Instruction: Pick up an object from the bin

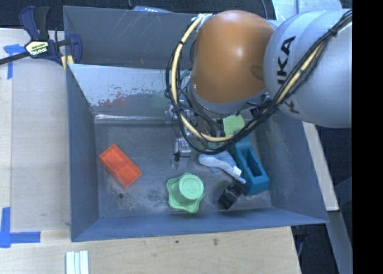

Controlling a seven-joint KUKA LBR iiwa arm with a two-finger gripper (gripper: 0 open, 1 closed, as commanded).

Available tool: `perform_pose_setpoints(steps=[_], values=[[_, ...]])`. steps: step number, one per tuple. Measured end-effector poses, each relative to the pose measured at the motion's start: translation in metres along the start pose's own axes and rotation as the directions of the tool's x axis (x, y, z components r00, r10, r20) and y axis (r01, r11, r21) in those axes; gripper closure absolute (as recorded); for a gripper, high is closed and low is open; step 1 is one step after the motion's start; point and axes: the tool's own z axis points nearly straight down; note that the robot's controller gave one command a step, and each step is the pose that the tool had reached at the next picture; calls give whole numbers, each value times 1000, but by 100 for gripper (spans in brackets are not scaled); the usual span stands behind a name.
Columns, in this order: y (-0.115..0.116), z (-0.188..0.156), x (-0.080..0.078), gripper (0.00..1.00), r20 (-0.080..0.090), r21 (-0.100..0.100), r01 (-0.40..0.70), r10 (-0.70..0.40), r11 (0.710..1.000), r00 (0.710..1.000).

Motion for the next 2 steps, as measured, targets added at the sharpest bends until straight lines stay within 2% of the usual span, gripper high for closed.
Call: perform_pose_setpoints(steps=[1, 2], values=[[-1, -5, -1, 0, 9, -2, -3, 3, 1000, 1000], [21, 53, -14, 0, 13, -2, 39, -39, 999, 999]])
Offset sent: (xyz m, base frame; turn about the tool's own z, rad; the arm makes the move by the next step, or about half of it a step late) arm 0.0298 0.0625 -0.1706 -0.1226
